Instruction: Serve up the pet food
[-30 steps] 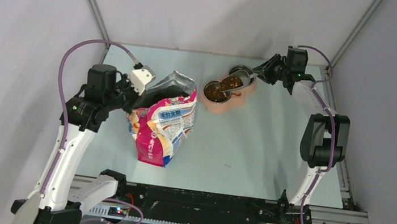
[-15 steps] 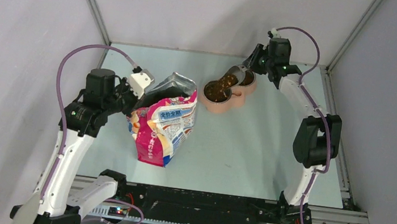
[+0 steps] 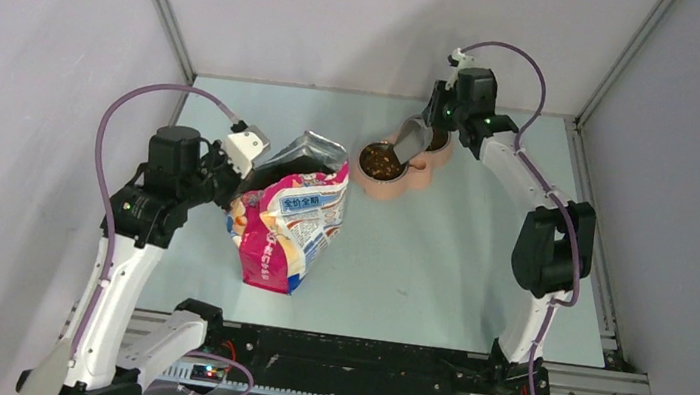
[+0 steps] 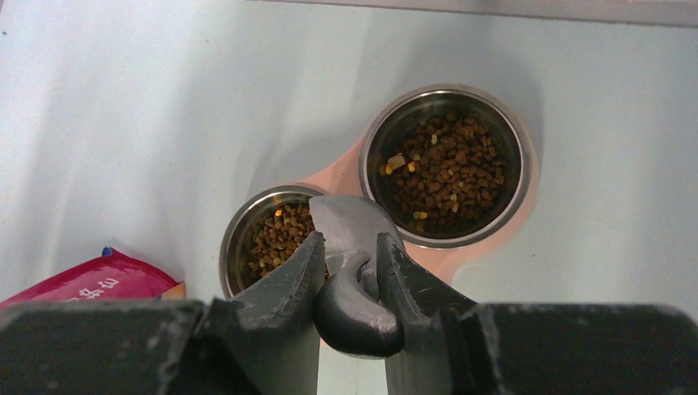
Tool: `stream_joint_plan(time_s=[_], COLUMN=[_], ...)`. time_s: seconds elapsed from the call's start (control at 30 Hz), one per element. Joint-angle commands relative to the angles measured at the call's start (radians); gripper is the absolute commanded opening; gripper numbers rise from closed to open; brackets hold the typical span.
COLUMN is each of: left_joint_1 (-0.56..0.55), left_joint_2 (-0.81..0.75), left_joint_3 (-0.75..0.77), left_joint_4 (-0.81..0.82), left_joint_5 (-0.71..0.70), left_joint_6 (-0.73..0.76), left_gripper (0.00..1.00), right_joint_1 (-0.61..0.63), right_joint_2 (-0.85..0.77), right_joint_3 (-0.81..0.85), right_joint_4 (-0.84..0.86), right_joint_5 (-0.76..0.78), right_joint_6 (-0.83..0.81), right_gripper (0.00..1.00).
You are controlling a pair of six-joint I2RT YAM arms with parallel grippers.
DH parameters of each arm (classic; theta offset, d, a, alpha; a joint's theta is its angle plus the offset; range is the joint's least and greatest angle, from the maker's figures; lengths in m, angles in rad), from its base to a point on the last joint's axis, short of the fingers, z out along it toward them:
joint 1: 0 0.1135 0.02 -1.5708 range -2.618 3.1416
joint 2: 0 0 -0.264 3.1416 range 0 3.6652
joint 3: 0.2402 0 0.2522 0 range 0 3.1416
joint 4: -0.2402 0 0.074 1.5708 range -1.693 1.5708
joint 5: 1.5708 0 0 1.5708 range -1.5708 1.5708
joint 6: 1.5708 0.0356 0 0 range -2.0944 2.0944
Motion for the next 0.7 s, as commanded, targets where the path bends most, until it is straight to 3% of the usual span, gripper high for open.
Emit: stream_joint_plan(time_s=[0.0, 0.23, 0.67], left_joint_1=[0.008, 0.009, 0.008], left_joint_2=[-0.038, -0.052, -0.069], left_joint_3=[0.001, -0.001, 0.003], left_joint_4=[-0.020, 0.000, -0.009], left_joint_5=[0.028, 0.025, 0.045], left_joint_6=[-0.023, -0.038, -0.055], left_gripper=[0.00, 0.00, 0.00], right_joint_1=[0.028, 0.084, 0.106], right_joint_2=[-0.071, -0.118, -0.178], right_joint_3=[0.023, -0.023, -0.088], right_joint_4=[0.079, 0.138, 0.162], right_joint_5=[0.048, 0.078, 0.079], right_joint_6=[-0.118, -0.265, -0.281], right_gripper=[0.00, 0.00, 0.00])
